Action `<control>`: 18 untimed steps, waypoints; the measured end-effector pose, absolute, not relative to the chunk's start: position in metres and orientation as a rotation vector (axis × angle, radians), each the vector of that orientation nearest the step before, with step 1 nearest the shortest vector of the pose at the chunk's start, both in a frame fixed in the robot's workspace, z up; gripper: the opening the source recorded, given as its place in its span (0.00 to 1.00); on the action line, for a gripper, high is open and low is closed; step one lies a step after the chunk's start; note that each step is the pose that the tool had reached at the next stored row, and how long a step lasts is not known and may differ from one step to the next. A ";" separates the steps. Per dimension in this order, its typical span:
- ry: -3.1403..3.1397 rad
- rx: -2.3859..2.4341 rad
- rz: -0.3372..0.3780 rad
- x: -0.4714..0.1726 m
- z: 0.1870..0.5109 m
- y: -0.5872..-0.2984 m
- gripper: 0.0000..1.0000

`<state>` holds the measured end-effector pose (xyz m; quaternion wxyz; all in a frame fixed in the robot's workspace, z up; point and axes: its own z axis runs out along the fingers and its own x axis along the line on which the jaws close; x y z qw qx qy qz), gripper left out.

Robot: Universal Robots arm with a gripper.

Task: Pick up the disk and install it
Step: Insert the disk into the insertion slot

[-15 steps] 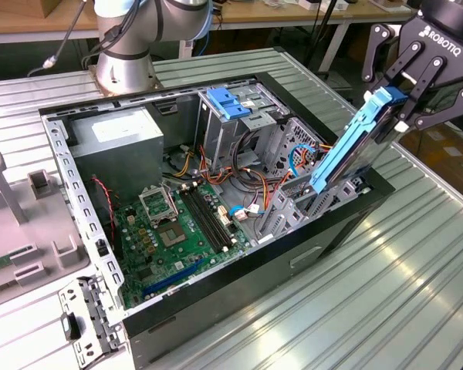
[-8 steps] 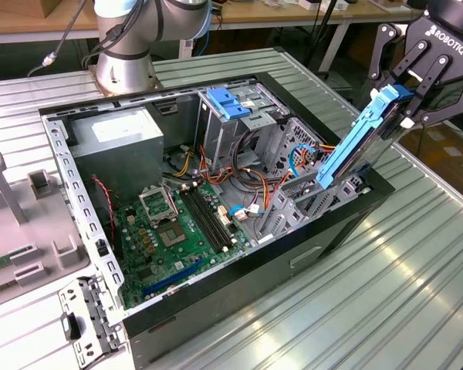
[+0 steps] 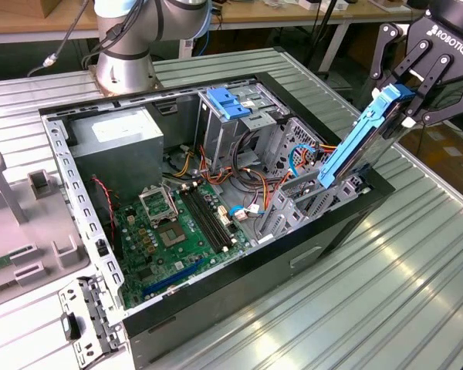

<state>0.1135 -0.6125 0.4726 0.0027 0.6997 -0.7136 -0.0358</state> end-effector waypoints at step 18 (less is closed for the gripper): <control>-2.238 2.194 -0.112 0.102 0.472 -0.612 0.36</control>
